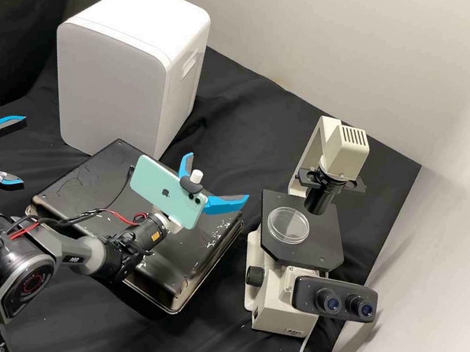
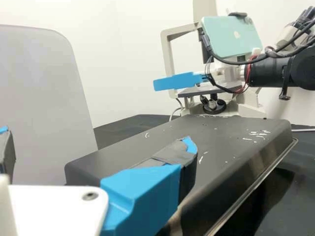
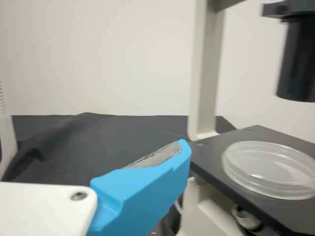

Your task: Place the petri dish on the bench

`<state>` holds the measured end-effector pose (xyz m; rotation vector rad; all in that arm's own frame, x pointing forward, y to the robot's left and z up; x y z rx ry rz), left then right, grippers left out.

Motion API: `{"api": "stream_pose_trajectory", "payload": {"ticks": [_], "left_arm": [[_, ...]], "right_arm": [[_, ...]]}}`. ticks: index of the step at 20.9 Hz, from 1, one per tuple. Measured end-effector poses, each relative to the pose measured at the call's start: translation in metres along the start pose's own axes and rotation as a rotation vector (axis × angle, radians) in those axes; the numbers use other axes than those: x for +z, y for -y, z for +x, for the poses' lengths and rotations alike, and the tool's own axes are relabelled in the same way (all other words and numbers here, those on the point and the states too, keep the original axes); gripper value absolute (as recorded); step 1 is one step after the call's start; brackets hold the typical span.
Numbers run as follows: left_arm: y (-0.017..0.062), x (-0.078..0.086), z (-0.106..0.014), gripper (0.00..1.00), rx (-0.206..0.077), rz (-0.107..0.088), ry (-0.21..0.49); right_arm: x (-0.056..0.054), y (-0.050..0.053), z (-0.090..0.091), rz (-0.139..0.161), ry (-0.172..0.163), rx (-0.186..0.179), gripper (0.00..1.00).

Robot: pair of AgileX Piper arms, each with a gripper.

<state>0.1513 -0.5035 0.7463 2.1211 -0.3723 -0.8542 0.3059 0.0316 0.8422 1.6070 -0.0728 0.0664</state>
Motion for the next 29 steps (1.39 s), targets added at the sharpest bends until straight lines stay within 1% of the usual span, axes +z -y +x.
{"api": "stream_pose_trajectory", "payload": {"ticks": [3, 5, 9, 10, 13, 15, 17, 18, 19, 20, 21, 23, 24, 27, 29], "left_arm": [[0.0001, 0.001, 0.0, 1.0, 0.0, 0.0, 0.004], [0.0002, 0.002, 0.0, 1.0, -0.001, 0.007, 0.01], [0.0002, 0.002, 0.0, 1.0, -0.001, 0.006, 0.013], [0.0002, 0.002, 0.0, 1.0, -0.001, 0.006, 0.014], [0.001, 0.003, 0.001, 1.0, -0.005, 0.004, 0.019], [0.0023, 0.003, 0.001, 1.0, -0.013, 0.002, 0.02], [0.0024, 0.003, 0.001, 1.0, -0.013, 0.002, 0.022], [0.0024, 0.003, 0.001, 1.0, -0.013, 0.006, 0.022], [0.0024, 0.004, 0.002, 1.0, -0.012, 0.018, 0.023], [0.0024, 0.004, 0.002, 1.0, -0.012, 0.024, 0.027], [0.0027, 0.005, 0.002, 1.0, -0.014, 0.023, 0.029], [0.004, 0.005, 0.002, 1.0, -0.021, 0.02, 0.032], [0.0048, 0.005, 0.003, 1.0, -0.025, 0.018, 0.032], [0.0047, 0.005, 0.003, 1.0, -0.025, 0.018, 0.032], [0.0056, 0.005, 0.003, 1.0, -0.029, 0.016, 0.031]], "right_arm": [[0.011, -0.009, 0.0, 0.029, 0.036, 0.03, 1.0], [0.02, -0.012, 0.001, 0.043, 0.065, 0.041, 1.0], [0.033, -0.019, 0.001, 0.047, 0.106, 0.067, 1.0], [0.035, -0.021, 0.001, 0.051, 0.112, 0.073, 1.0], [0.042, -0.024, 0.001, 0.05, 0.134, 0.085, 1.0], [0.046, -0.028, 0.001, 0.05, 0.145, 0.096, 1.0], [0.048, -0.033, 0.003, 0.048, 0.149, 0.114, 1.0], [0.049, -0.036, 0.004, 0.048, 0.15, 0.123, 1.0], [0.05, -0.038, 0.005, 0.047, 0.153, 0.13, 1.0], [0.05, -0.04, 0.005, 0.047, 0.153, 0.137, 1.0], [0.051, -0.042, 0.006, 0.046, 0.155, 0.145, 1.0], [0.054, -0.044, 0.007, 0.046, 0.161, 0.151, 1.0], [0.053, -0.044, 0.008, 0.045, 0.158, 0.152, 1.0], [0.055, -0.047, 0.012, 0.045, 0.161, 0.161, 1.0], [0.056, -0.049, 0.016, 0.048, 0.161, 0.17, 1.0]]}}
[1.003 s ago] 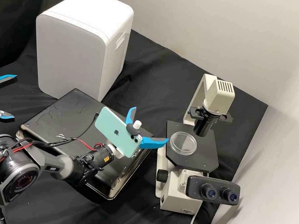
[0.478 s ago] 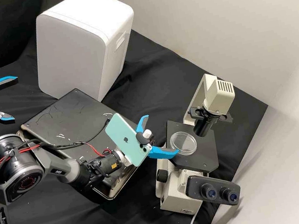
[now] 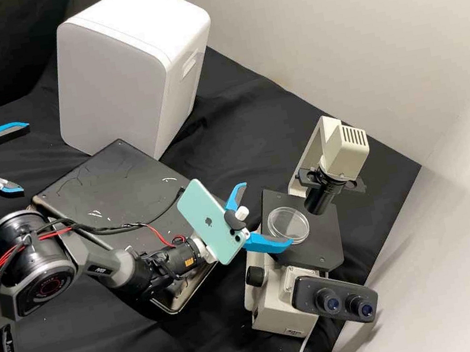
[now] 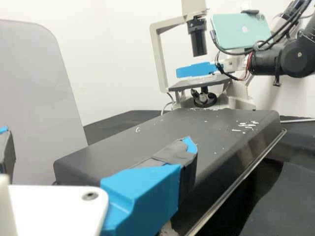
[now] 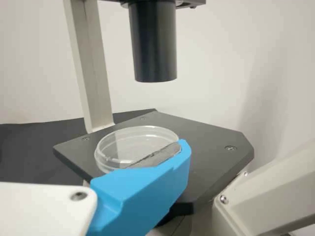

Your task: Place the petri dish on the bench

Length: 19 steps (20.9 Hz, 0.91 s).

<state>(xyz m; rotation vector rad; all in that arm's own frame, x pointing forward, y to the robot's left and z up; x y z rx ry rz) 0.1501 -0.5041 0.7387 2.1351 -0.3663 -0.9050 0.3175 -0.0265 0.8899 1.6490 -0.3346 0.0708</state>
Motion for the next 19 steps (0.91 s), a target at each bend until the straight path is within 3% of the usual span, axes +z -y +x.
{"api": "stream_pose_trajectory", "payload": {"ticks": [2, 5, 8, 13, 15, 19], "left_arm": [[0.001, 0.0, 0.0, 1.0, -0.005, -0.001, 0.002], [0.002, 0.0, 0.001, 1.0, -0.01, 0.015, 0.002], [0.0032, 0.0, 0.002, 1.0, -0.015, 0.011, -0.005], [0.0054, -0.001, 0.003, 1.0, -0.025, 0.007, -0.012], [0.0055, -0.001, 0.003, 1.0, -0.025, 0.016, -0.017], [0.0059, -0.003, 0.004, 1.0, -0.026, 0.015, -0.033]], "right_arm": [[0.0, -0.001, 0.006, 0.004, 0.0, 0.006, 1.0], [0.001, 0.001, 0.016, -0.002, 0.009, 0.001, 1.0], [0.006, 0.005, 0.022, -0.015, 0.042, -0.024, 1.0], [0.008, 0.006, 0.029, -0.014, 0.055, -0.014, 1.0], [0.01, 0.007, 0.03, -0.032, 0.061, -0.013, 1.0], [0.012, 0.006, 0.03, -0.034, 0.067, -0.011, 1.0]]}}
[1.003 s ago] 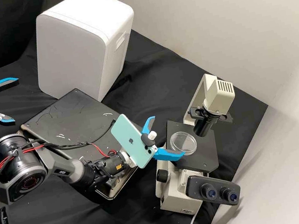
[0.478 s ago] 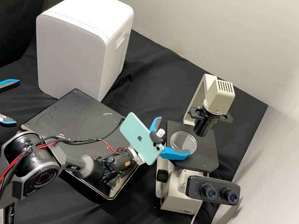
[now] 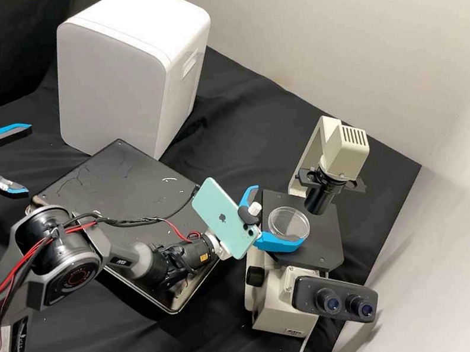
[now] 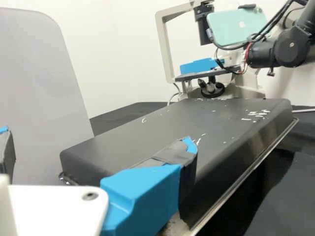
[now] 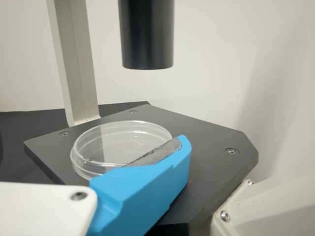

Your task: Place the petri dish on the bench

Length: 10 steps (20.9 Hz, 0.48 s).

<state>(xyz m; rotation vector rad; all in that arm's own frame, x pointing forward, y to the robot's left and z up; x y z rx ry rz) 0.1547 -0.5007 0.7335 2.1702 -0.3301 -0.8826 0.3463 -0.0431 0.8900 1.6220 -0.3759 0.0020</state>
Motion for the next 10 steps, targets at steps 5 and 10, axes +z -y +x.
{"api": "stream_pose_trajectory", "payload": {"ticks": [5, 10], "left_arm": [[0.0, 0.0, 0.001, 1.0, -0.001, 0.0, 0.001], [-0.0006, 0.0, 0.002, 1.0, 0.002, 0.005, 0.0]], "right_arm": [[0.005, -0.001, 0.005, -0.007, 0.021, 0.017, 1.0], [0.01, 0.001, 0.021, -0.02, 0.044, 0.038, 1.0]]}}
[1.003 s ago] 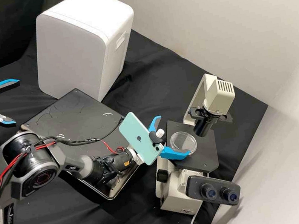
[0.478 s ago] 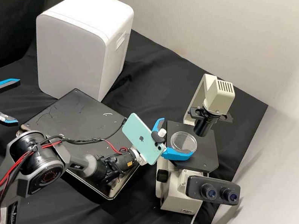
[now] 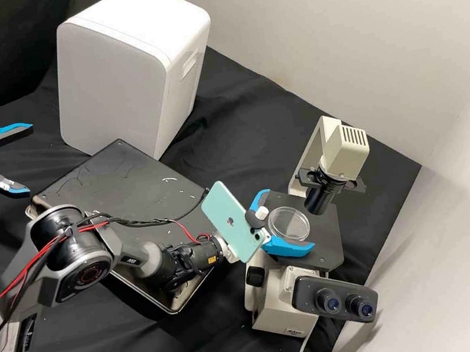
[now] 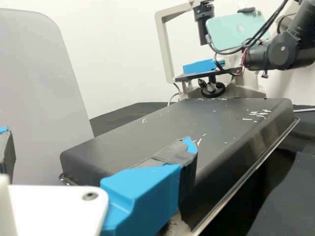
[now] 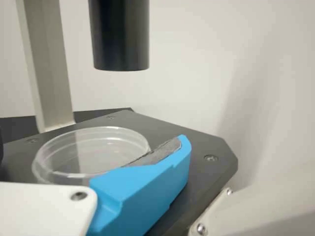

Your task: Place the petri dish on the bench

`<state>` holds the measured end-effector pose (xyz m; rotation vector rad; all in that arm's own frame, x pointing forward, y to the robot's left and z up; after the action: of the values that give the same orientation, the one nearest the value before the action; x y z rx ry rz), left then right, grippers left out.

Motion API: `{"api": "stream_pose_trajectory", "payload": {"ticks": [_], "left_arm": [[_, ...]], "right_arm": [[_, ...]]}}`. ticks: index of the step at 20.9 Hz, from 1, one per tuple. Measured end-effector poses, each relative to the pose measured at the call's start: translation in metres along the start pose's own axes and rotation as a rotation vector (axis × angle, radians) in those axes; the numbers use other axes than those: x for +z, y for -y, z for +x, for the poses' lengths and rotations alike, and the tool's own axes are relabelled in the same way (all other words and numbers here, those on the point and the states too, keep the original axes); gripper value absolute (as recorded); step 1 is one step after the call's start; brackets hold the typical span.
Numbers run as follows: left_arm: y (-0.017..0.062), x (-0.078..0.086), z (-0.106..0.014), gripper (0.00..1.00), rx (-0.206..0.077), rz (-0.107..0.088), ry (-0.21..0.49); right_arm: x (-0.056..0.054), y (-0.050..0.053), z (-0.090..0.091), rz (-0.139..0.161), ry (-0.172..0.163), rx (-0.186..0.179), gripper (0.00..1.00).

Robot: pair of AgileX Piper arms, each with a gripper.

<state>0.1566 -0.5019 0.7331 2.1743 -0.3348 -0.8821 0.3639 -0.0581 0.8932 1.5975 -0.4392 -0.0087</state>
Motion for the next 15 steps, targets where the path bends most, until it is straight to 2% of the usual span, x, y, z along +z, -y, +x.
{"api": "stream_pose_trajectory", "payload": {"ticks": [5, 7, 10, 15], "left_arm": [[0.0001, 0.001, 0.0, 1.0, 0.0, -0.002, 0.002], [0.0004, 0.001, 0.0, 1.0, -0.002, -0.002, 0.002], [0.0015, 0.0, 0.001, 1.0, -0.008, -0.005, 0.001], [0.0023, 0.0, 0.001, 1.0, -0.012, -0.007, 0.001]], "right_arm": [[0.007, 0.004, 0.013, -0.041, 0.017, 0.01, 1.0], [0.007, 0.004, 0.016, -0.036, 0.019, 0.019, 1.0], [0.008, 0.004, 0.016, -0.049, 0.024, 0.019, 1.0], [0.008, 0.004, 0.016, -0.05, 0.024, 0.019, 1.0]]}}
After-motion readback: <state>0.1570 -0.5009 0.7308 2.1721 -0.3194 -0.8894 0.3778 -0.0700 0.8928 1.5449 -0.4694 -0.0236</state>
